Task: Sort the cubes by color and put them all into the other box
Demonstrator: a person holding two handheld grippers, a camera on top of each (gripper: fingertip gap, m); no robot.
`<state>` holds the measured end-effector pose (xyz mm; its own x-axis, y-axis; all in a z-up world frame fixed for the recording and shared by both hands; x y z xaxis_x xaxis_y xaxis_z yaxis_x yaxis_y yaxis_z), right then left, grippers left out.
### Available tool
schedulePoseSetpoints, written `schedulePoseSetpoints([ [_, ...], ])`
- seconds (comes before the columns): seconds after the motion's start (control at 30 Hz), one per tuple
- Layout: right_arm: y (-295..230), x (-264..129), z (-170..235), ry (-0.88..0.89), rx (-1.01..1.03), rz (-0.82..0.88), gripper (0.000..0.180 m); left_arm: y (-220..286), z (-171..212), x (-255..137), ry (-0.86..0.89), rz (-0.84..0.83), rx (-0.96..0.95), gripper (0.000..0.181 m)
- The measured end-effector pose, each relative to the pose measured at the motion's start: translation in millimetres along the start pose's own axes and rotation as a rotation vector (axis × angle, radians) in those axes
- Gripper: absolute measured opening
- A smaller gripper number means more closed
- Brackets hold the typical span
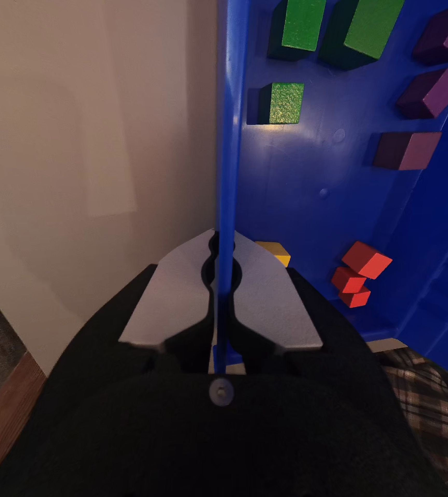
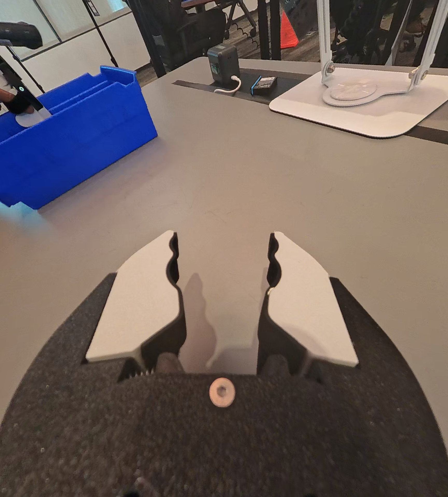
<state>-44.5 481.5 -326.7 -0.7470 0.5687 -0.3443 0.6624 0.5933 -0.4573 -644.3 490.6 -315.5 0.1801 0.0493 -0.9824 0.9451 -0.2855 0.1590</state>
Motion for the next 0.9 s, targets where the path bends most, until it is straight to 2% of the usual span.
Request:
schedulePoseSetpoints([
  [0.9, 1.7, 0.2, 1.2, -0.009, 0.003, 0.006, 0.064, -30.4, 10.8, -6.1, 0.021, -0.011, -0.051, 0.004],
])
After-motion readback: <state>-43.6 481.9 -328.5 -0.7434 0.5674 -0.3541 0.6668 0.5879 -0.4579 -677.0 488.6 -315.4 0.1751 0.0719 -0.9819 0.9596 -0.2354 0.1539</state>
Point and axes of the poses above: each gripper's, where its closed fingertips meet, x out along the fingers, z out of its underside, y = z × x across the jaws, the point moved 6 cm from there along -x, back along the fingers, and after that the axes turned 14 degrees about x, right-handed, at the moved point
